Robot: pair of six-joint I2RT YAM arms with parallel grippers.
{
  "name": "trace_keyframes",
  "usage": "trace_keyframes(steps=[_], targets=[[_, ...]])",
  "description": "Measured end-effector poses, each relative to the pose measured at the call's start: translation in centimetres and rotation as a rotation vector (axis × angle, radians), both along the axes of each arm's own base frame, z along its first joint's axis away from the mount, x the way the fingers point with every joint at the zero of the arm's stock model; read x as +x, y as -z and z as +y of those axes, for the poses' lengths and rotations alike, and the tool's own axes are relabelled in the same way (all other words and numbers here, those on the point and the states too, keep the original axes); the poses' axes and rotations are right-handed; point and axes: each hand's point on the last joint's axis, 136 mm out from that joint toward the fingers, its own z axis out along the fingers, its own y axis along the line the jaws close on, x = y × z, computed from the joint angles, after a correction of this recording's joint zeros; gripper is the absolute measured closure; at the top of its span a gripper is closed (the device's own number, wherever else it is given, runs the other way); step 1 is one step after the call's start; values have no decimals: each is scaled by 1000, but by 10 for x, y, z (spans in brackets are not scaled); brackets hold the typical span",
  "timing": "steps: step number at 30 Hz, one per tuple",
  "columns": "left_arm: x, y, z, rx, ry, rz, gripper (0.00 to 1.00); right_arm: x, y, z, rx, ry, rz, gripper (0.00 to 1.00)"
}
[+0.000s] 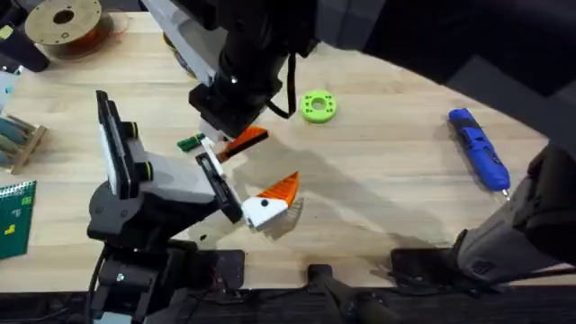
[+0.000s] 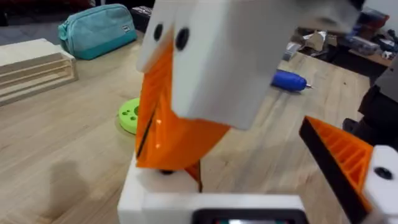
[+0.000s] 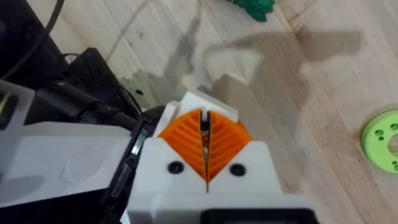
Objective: Pick up the gripper from the table and insert it into the empty holder that is missing its gripper. Then pick up a screw, insert it into the mounting hole, and use the screwdriver to tighten it. Finally, clean up the table by picking up the vegetable and placing it into the bucket.
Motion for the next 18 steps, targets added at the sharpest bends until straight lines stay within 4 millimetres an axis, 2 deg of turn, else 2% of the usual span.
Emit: trace_keyframes(steps=[5,10,13,16,18], targets=[[0,0,0,0,0,0,15,0,0,0,0,0,0,994],[0,0,0,0,0,0,16,-1,0,0,-1,-2,6,859],[0,0,0,0,0,0,15,-2,-1,1,5,-6,12,716],[0,0,0,0,0,-2,16,0,-2,-1,1,-5,0,477],[0,-1,0,1,0,-7,14,4,-2,-4,-6,7,-4,383]])
